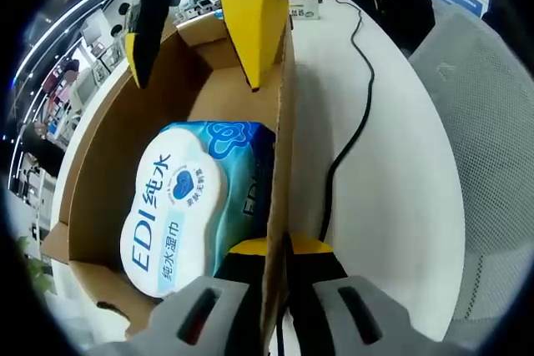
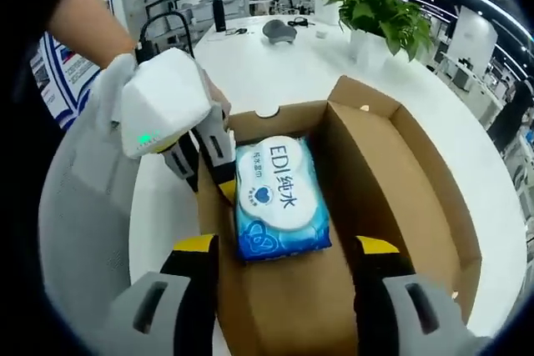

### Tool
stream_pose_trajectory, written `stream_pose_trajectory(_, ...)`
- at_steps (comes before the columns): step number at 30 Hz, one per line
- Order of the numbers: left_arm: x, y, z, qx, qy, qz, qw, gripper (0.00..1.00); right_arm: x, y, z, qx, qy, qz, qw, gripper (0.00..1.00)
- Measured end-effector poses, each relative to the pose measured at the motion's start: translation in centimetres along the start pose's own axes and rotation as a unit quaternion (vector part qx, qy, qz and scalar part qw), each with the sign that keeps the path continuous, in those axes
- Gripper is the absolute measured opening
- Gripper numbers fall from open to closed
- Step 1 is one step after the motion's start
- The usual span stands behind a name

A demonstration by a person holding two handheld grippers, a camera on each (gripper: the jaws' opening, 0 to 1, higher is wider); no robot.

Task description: Operate the shoe box by opening the lid, removing the specified soft item, and placing it in the target area until the item is outside and the box remains undamaged.

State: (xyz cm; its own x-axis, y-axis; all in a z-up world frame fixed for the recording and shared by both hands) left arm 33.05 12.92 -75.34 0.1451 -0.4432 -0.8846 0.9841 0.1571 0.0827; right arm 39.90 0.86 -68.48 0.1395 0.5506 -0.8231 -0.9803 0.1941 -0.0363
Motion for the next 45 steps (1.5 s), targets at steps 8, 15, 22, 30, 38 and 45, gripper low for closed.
stream_pose_trajectory(8,0.0,0.0,-0.1,-0.002,0.001,-0.002,1.0000,0.04,1.8,-0.1,0.0,0.025,-0.020,0.008,0.9995,0.65)
stream_pose_trajectory(15,0.0,0.0,-0.1,0.001,0.000,-0.001,1.0000,0.04,2.7,0.3,-0.1,0.007,-0.022,0.013,0.9996,0.64)
stream_pose_trajectory(22,0.0,-0.1,-0.1,0.001,0.000,-0.001,1.0000,0.04,4.0,0.8,0.3,-0.013,-0.013,0.007,0.9998,0.61)
stream_pose_trajectory(30,0.0,-0.1,0.0,0.000,0.000,0.000,1.0000,0.04,5.8,0.5,-0.4,0.001,0.010,0.005,0.9999,0.64)
stream_pose_trajectory(38,0.0,-0.1,0.0,0.000,0.000,-0.001,1.0000,0.04,5.9,0.4,-0.7,-0.001,0.003,0.017,0.9999,0.62)
stream_pose_trajectory(45,0.1,0.0,0.0,-0.001,0.000,0.000,1.0000,0.04,5.8,0.1,-0.9,-0.008,-0.002,0.022,0.9997,0.61)
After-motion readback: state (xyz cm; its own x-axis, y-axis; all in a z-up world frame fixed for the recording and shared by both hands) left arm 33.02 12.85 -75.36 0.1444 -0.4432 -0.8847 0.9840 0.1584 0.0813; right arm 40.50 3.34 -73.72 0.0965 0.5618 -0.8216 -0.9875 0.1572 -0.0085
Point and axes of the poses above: the point that each gripper's makers call its tool centre point, and the gripper's own axes: x roughly forward along the fingers, y roughly to its left, z roughly out of its top, the point moved 7 cm from there along -x, roughly backward along the fingers, and after that the axes turned 3 degrees about -z, right-handed, at the moved point
